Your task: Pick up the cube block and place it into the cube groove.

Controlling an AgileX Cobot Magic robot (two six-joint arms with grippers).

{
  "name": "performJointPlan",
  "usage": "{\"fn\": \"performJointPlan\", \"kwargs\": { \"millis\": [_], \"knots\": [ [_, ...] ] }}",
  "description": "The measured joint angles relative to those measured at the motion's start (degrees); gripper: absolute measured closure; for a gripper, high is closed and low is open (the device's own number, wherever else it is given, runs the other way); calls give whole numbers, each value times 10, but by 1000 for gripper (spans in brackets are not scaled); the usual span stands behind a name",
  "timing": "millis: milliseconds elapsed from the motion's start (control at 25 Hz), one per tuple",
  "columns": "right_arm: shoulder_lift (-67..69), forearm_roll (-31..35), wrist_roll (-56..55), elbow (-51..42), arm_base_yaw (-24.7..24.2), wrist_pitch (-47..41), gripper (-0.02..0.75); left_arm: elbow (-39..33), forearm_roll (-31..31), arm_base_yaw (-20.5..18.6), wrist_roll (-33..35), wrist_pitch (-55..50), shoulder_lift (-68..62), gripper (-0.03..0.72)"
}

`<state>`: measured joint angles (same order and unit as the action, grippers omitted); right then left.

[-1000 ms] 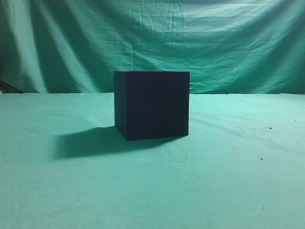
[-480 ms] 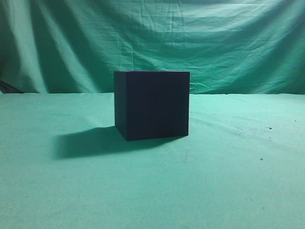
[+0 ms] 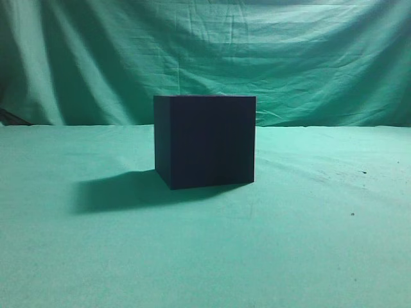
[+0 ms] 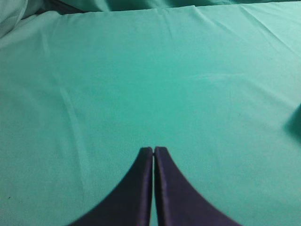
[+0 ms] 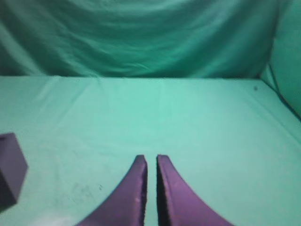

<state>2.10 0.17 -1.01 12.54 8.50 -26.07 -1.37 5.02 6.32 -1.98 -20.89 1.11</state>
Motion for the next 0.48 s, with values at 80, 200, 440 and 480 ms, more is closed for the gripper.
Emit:
{"fn": "performJointPlan", "kwargs": {
  "millis": [80, 200, 440, 480],
  "knots": [
    [-17, 10, 0, -46, -27, 11, 691, 0, 0, 0, 0, 0, 0, 688],
    [-26, 20, 0, -98, -47, 17, 691, 0, 0, 0, 0, 0, 0, 688],
    [-26, 28, 4, -141, -50, 29, 691, 0, 0, 0, 0, 0, 0, 688],
    [-26, 28, 7, -141, -50, 31, 691, 0, 0, 0, 0, 0, 0, 688]
  ]
}}
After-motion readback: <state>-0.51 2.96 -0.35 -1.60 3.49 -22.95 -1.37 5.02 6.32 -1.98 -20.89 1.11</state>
